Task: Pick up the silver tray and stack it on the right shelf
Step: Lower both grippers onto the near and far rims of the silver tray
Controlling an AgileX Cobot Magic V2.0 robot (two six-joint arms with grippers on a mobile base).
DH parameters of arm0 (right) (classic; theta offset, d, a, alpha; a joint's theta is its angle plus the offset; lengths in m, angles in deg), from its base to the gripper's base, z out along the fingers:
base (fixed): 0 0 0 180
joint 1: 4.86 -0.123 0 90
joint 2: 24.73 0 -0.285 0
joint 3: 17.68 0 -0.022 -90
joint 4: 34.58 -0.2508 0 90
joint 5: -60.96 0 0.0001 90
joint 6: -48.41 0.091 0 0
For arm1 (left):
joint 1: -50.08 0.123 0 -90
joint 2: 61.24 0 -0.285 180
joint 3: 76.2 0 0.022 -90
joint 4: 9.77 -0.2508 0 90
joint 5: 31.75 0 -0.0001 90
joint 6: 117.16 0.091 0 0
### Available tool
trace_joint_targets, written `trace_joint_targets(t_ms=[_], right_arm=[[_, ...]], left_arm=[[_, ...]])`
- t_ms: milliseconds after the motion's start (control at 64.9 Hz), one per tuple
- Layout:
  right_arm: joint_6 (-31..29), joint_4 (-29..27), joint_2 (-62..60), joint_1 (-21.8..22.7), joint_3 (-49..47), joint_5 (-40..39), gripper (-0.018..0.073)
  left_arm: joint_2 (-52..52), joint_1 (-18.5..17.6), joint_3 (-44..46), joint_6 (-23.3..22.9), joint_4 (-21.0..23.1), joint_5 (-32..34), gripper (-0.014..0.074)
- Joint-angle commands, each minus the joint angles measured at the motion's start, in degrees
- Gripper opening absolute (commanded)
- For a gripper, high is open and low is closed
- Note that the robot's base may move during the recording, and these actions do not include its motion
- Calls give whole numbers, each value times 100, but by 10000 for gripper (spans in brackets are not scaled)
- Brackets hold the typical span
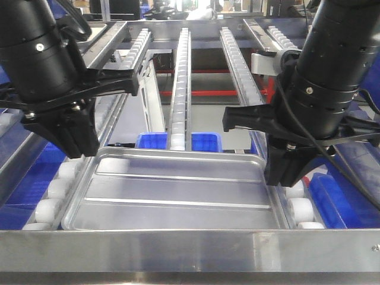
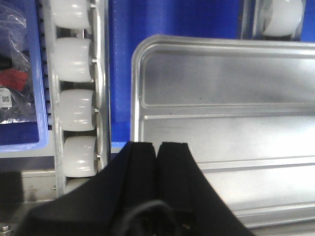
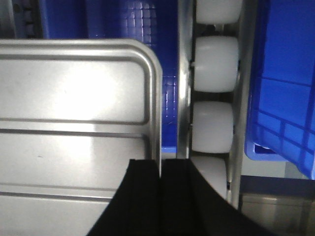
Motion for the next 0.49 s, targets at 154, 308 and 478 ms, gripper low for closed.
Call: trace_joint_targets(t_ms=[154, 308, 478], right_arm=[[-5, 32, -225, 0, -171, -159, 57], [-5, 32, -225, 0, -171, -154, 57], [-5, 32, -225, 0, -171, -154, 57]], left_arm=[[14, -62, 162, -481, -333, 6, -90], [40, -70, 162, -519, -535, -64, -90], [205, -70, 162, -519, -469, -195, -90]])
